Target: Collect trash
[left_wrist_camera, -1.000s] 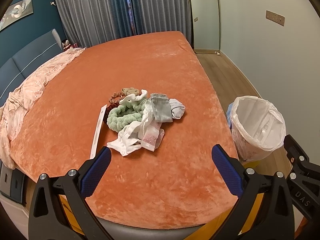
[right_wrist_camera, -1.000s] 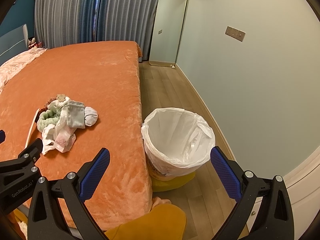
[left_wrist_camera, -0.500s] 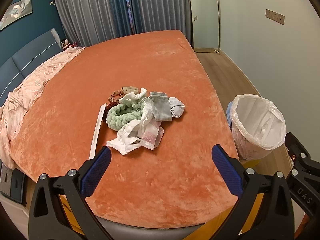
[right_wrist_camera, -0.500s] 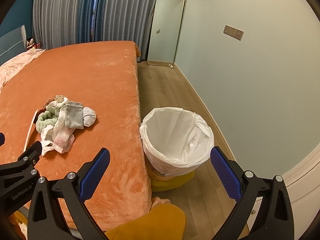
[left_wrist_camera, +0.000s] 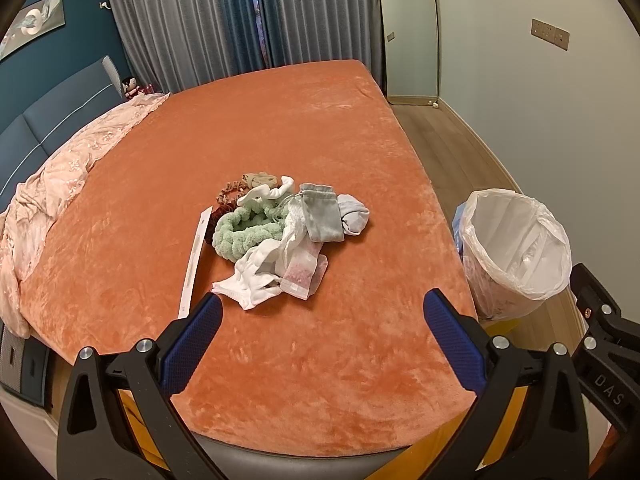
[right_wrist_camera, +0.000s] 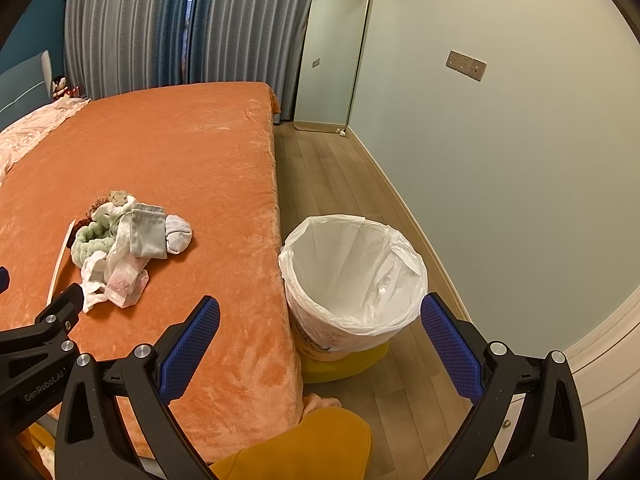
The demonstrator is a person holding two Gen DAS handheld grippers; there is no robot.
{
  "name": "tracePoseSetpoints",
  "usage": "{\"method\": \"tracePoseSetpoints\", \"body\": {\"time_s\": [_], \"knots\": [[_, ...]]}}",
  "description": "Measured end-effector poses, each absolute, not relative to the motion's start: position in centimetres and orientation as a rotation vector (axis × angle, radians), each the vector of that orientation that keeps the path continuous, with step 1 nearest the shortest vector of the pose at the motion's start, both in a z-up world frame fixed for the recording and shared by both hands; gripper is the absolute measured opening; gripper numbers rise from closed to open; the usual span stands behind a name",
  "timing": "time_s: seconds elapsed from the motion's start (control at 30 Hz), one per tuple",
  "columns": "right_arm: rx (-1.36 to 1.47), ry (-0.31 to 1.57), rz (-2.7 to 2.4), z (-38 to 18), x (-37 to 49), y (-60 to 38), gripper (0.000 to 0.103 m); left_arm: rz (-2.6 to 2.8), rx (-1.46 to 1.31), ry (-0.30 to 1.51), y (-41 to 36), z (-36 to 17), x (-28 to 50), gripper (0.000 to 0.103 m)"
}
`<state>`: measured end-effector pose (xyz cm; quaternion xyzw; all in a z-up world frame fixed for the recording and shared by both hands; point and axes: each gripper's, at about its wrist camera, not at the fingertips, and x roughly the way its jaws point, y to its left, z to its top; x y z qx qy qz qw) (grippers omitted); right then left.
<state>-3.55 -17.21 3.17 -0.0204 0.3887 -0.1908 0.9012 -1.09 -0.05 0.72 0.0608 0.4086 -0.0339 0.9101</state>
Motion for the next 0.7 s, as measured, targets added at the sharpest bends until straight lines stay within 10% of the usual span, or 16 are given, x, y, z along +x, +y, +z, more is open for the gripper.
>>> {"method": "tracePoseSetpoints", "body": {"time_s": [0.7], "knots": [[-0.043, 0.761, -0.385, 4.8, -1.9, -15.9, 0.096, -0.065, 0.103, 0.844, 0.9, 0.6, 0.0, 0.096]]}}
